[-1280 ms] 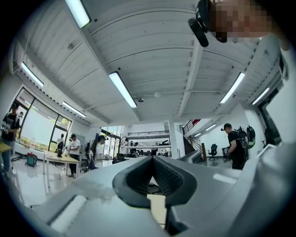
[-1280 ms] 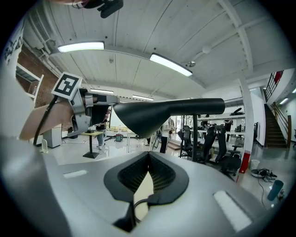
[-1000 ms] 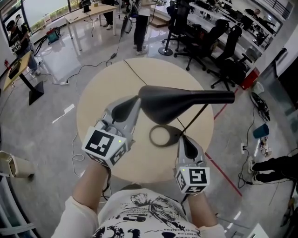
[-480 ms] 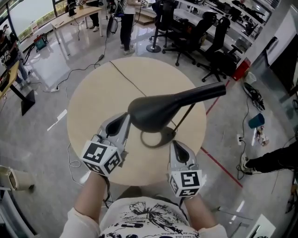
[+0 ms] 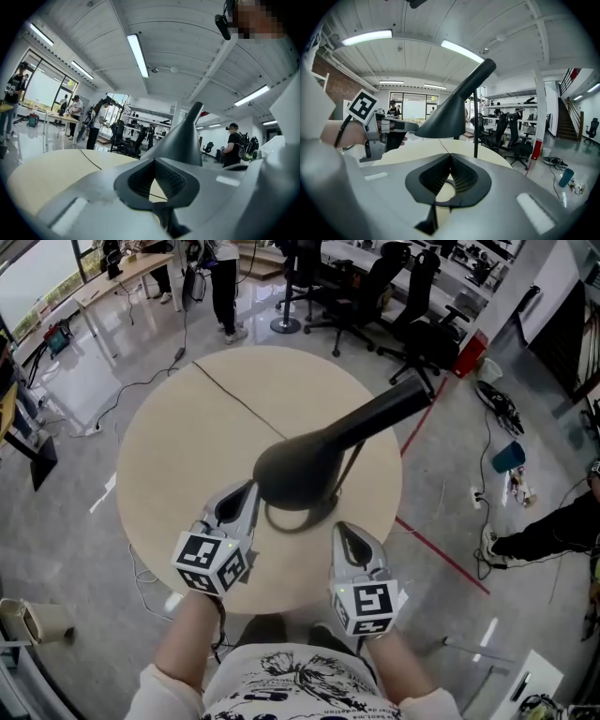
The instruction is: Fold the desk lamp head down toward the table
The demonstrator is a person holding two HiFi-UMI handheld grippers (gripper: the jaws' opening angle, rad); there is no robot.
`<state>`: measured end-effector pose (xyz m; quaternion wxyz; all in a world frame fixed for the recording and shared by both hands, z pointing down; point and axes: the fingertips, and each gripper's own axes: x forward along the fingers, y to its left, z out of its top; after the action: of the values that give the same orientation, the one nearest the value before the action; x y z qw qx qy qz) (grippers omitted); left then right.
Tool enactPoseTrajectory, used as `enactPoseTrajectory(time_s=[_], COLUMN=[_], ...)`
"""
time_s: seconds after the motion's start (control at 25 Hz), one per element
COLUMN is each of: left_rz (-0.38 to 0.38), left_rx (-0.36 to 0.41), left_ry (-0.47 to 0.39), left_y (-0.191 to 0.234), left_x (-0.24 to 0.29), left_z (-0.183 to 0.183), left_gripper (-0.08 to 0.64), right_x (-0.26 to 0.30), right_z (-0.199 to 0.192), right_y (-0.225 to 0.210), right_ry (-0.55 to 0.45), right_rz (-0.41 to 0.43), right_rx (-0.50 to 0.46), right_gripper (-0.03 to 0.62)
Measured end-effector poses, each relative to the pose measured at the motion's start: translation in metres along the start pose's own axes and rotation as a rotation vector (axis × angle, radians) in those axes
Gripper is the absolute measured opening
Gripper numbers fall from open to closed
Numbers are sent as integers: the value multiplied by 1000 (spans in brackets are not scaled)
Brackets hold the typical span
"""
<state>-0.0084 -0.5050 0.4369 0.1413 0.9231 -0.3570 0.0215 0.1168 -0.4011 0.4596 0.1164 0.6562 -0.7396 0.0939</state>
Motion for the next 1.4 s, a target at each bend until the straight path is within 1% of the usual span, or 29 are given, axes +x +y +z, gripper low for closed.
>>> enactPoseTrajectory(time_s=[0.16, 0.24, 0.32, 0.4, 0.48, 0.56, 0.68, 0.72, 0.8, 0.92, 1.08, 1.24, 1.4], left_rz=[-11, -10, -3, 5, 28, 53, 53, 48, 52, 88, 147, 230, 292], left_rx=[-15, -23, -32, -31, -33, -45, -50, -38, 10, 75, 104, 89, 69], left_ry=[12, 2, -9, 0, -5, -30, -55, -57, -68, -113, -166, -176, -160], left_y=[-5, -7, -8, -8, -6, -6, -22, -31, -53, -85, -116, -137, -160], left_x=[8, 11, 12, 10, 5, -4, -21, -27, -42, -65, -90, -109, -130], left_z=[-11, -14, -14, -13, -11, -5, 1, 1, 0, 3, 5, -9, -35], left_gripper=[3, 0, -2, -1, 2, 2, 3, 3, 3, 3, 3, 3, 3], right_x=[0, -1, -3, -6, -10, -14, -23, -27, -37, -49, -67, -85, -104], right_z=[-9, -15, -21, -23, -23, -20, -10, -7, -1, 6, 7, 2, -16], right_y=[-8, -11, -13, -15, -17, -20, -24, -24, -25, -27, -28, -25, -13], right_ry=[14, 25, 36, 40, 35, 18, -40, -62, -101, -139, -156, -157, -136], right_rz=[-12, -14, -18, -20, -16, -11, 14, 26, 43, 69, 127, 209, 284], right_rx=[16, 20, 16, 7, 8, 14, 43, 54, 59, 43, 13, -25, -50], right_gripper=[9, 9, 9, 8, 8, 9, 9, 8, 9, 9, 9, 8, 8])
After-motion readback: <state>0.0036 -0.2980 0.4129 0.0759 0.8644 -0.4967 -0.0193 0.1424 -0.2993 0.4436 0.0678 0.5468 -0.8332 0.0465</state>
